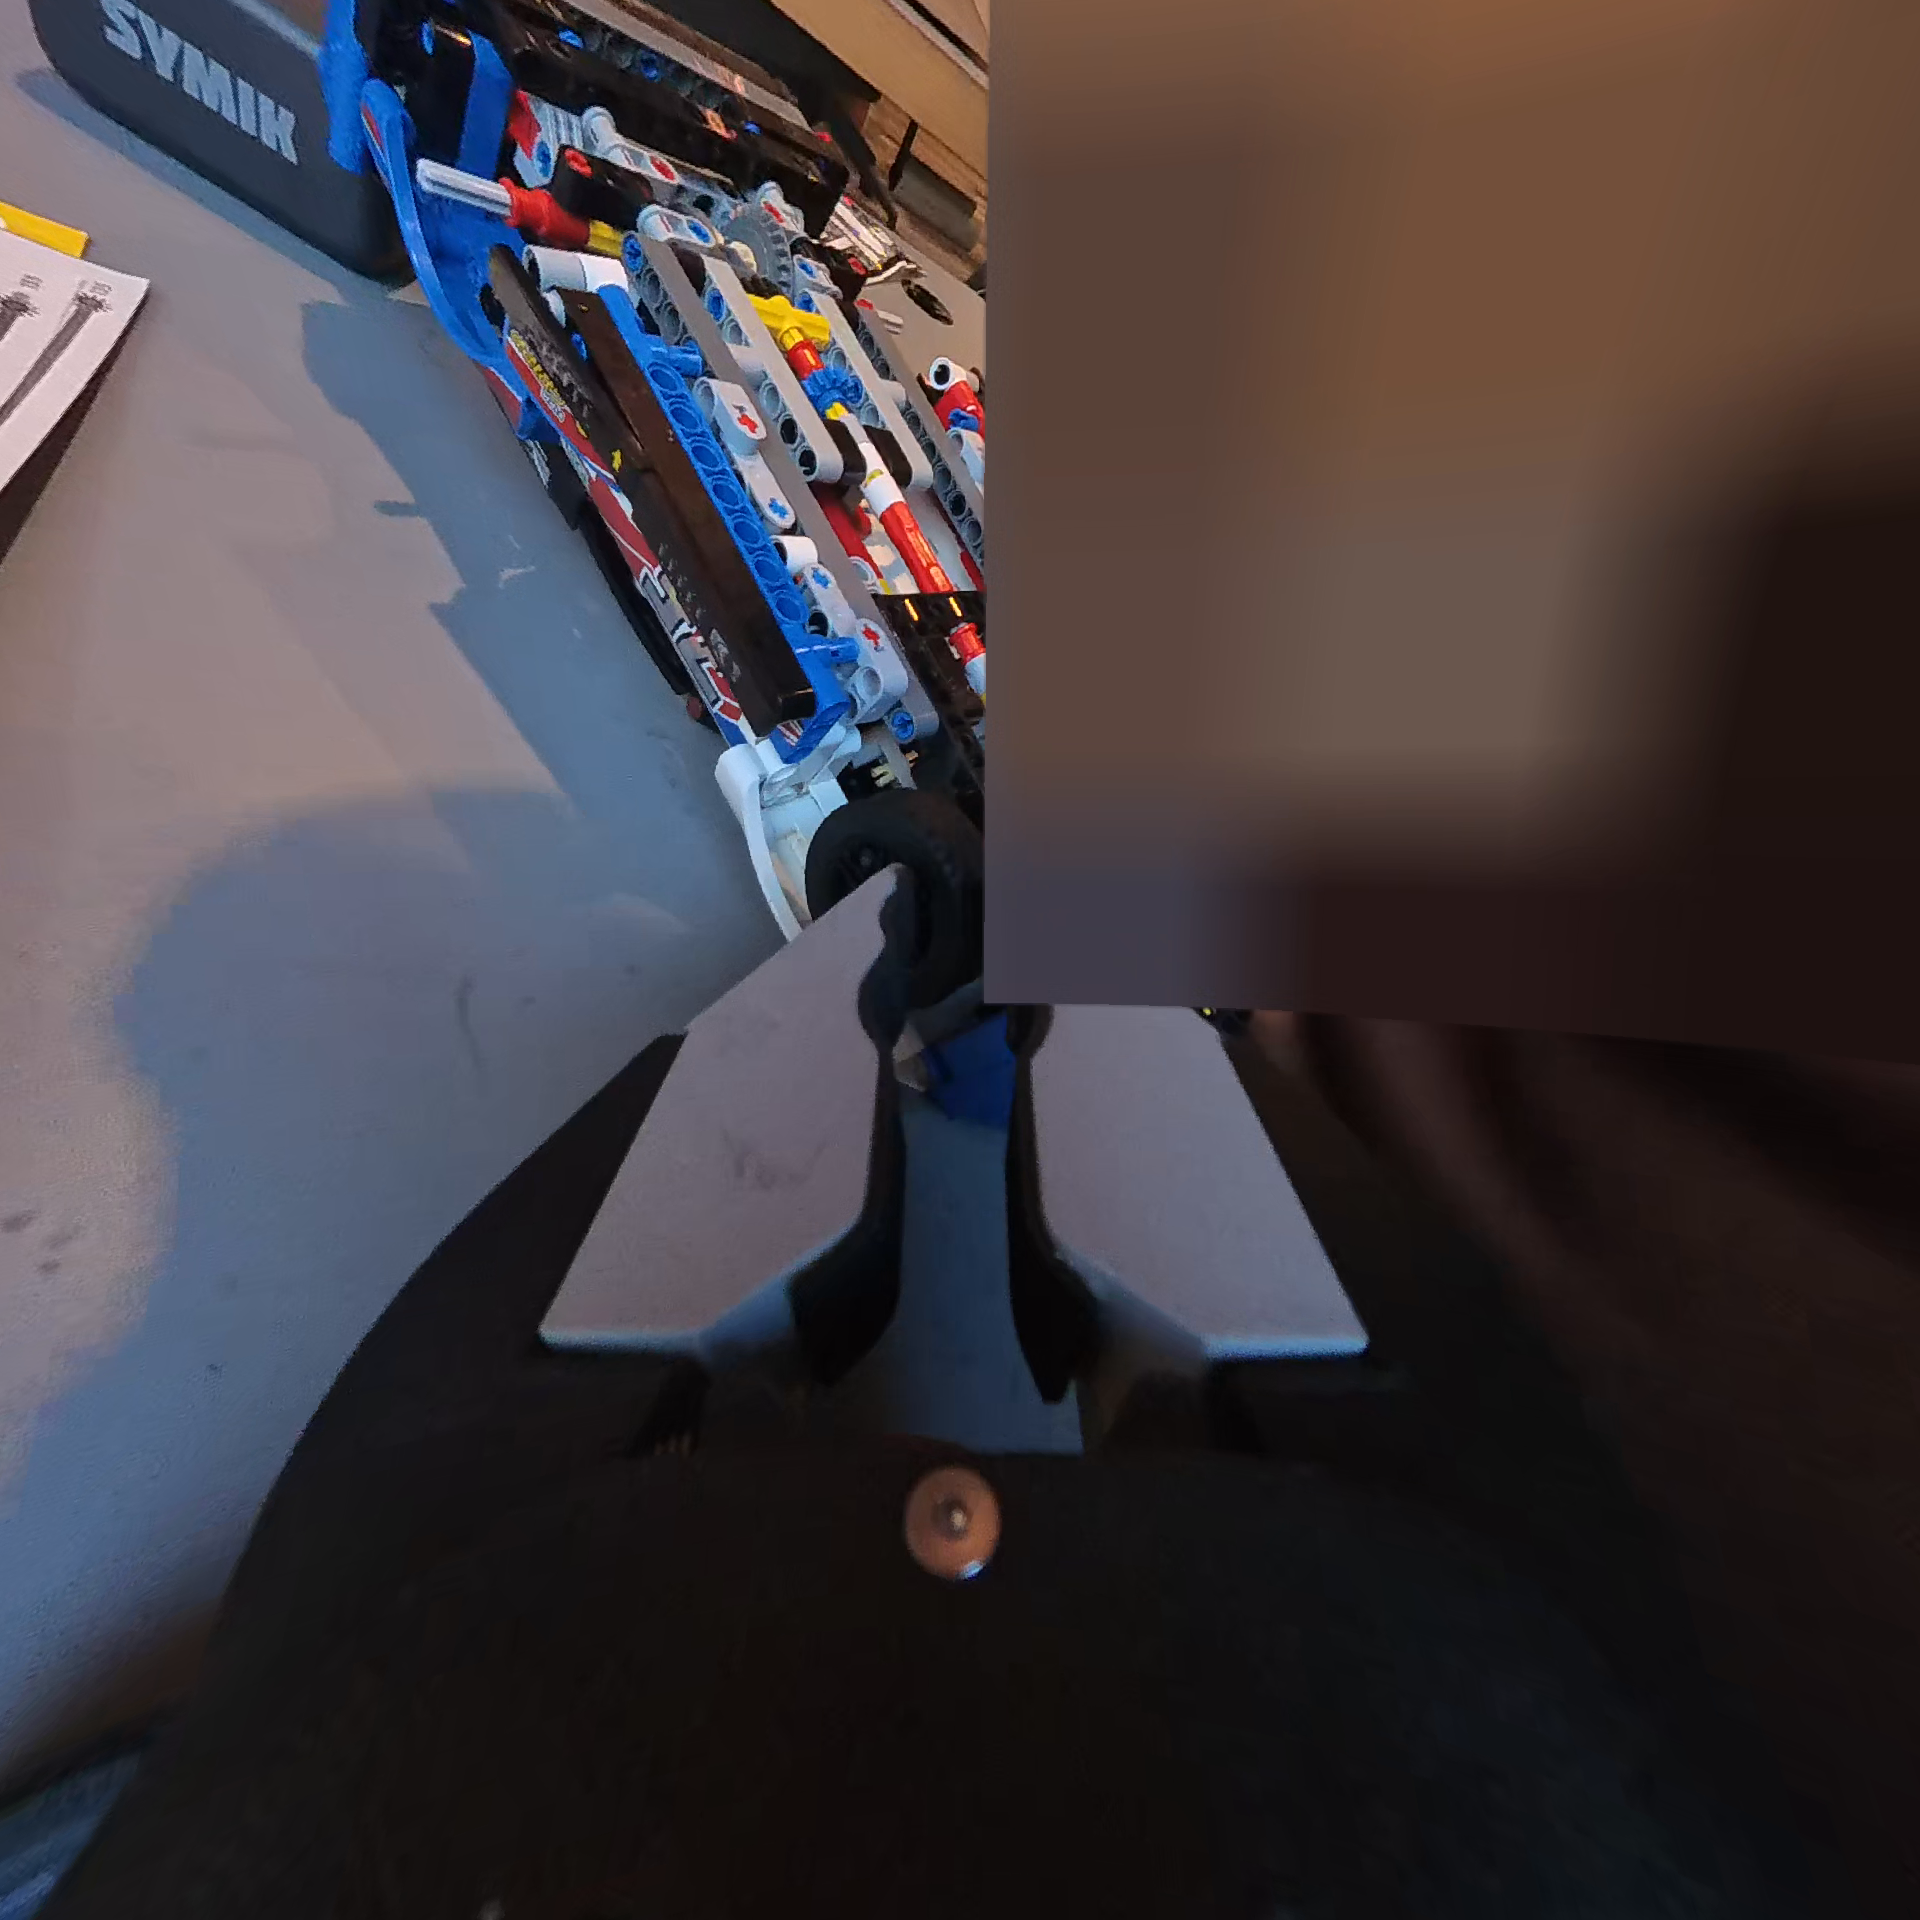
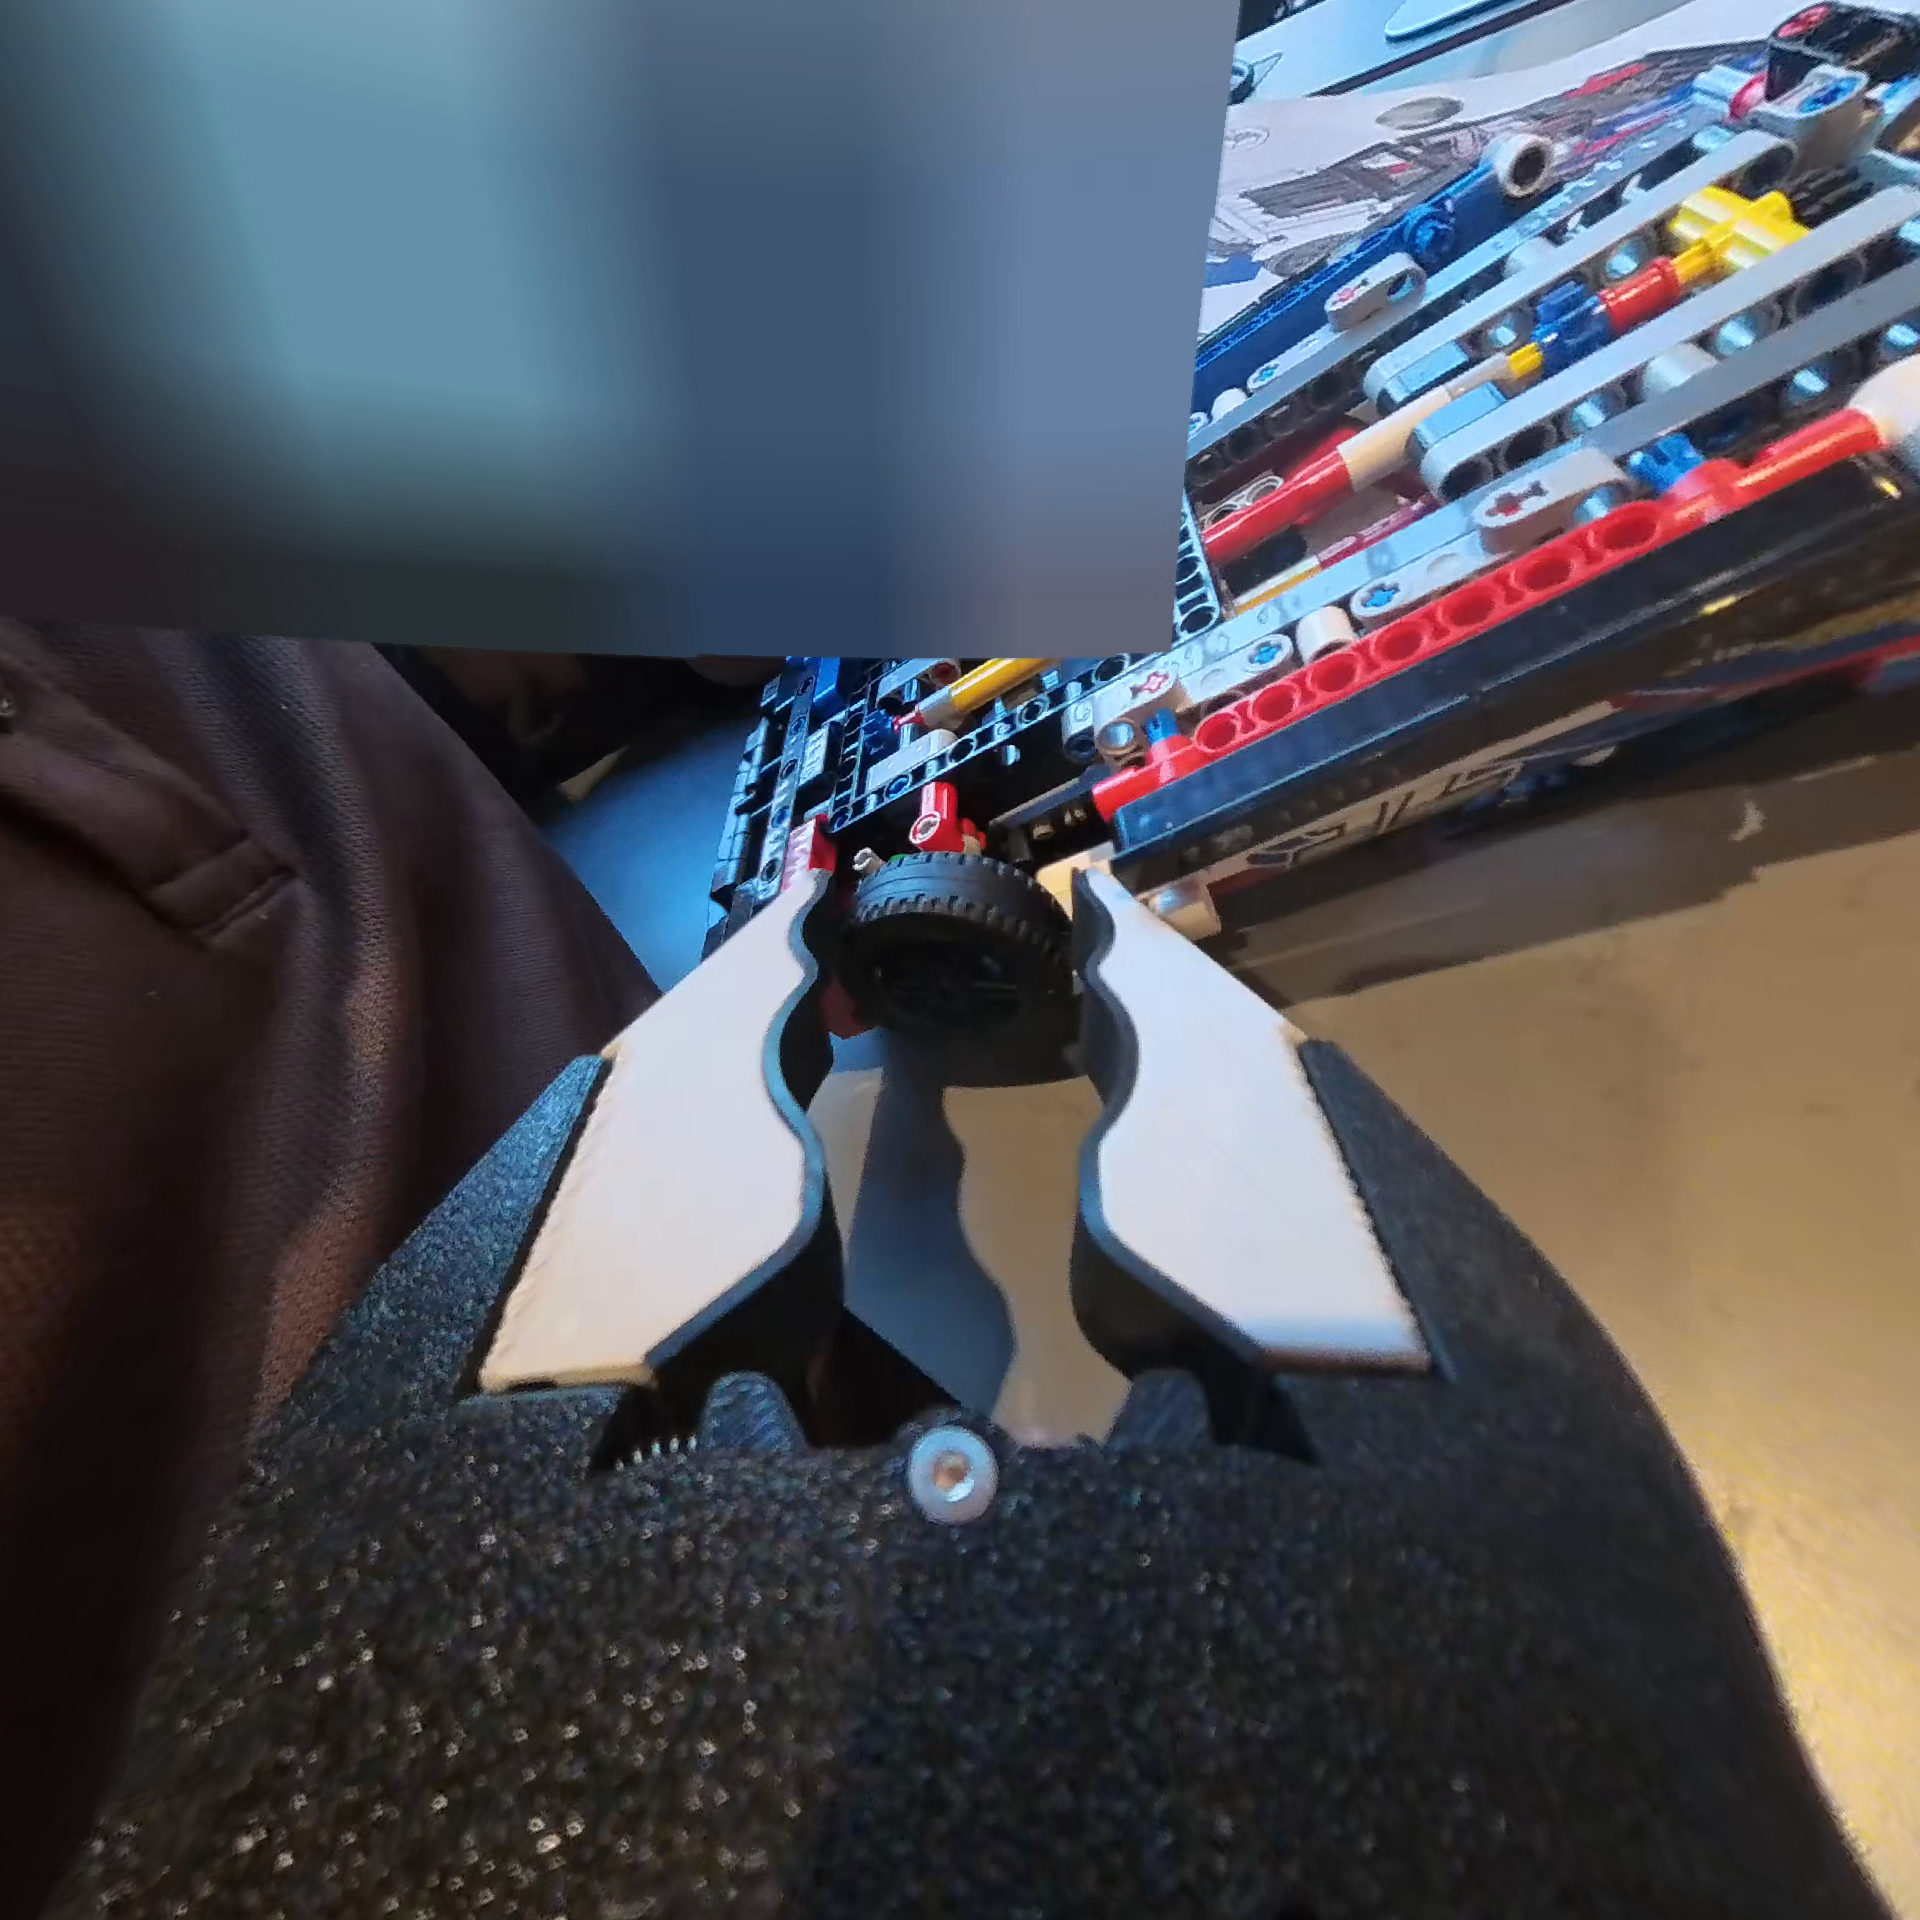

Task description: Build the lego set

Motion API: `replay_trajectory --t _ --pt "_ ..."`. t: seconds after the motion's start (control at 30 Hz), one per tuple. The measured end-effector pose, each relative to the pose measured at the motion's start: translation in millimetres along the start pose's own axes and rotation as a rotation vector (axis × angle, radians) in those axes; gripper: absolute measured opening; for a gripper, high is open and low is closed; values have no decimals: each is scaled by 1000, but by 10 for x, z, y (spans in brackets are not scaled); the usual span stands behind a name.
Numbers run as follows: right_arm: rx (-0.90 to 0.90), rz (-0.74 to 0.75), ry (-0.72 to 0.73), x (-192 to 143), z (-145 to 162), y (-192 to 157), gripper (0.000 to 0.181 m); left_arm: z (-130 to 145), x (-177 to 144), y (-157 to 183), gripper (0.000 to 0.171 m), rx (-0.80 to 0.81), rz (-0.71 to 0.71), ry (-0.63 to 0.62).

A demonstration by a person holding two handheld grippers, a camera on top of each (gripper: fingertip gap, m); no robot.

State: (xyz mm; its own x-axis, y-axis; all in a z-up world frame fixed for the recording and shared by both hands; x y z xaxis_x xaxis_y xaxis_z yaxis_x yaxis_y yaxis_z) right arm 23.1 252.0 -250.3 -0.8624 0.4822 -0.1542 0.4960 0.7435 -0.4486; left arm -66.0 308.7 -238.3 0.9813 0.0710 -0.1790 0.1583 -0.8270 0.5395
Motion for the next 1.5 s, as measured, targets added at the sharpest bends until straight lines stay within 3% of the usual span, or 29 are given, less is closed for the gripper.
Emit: replay_trajectory --t 0.63,0.8,0.93,1.03,1.5 --pt "33 70 25 -199 -17 -6 52 14 -27 19 10 -14 20 -5" --pt "-1 102 -1 -403 16 -1 27 24 -31 30 10 -13 26 -10" --pt "6 71 -56 -309 72 23 25 29 -32 32 9 -10 25 -12" --pt "-45 35 -62 -236 84 -24 8 32 -30 32 9 -11 26 -15" --pt "-57 -81 -122 -183 89 7 4 29 -9 3 8 -62 49 -30"
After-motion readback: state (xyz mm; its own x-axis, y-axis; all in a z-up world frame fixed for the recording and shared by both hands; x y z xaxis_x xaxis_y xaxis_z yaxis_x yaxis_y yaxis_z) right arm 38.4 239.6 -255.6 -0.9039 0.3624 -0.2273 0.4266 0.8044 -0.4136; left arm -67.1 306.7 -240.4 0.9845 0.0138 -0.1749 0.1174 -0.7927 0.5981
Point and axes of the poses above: each gripper's, where its closed fingertips meet, x out along the fingers, z out of its underside, y = z × x across the jaws, the point moved 1 cm from there along -x, back along the fingers, and after that the axes turned 10 degrees about y, right-handed, at the moved point
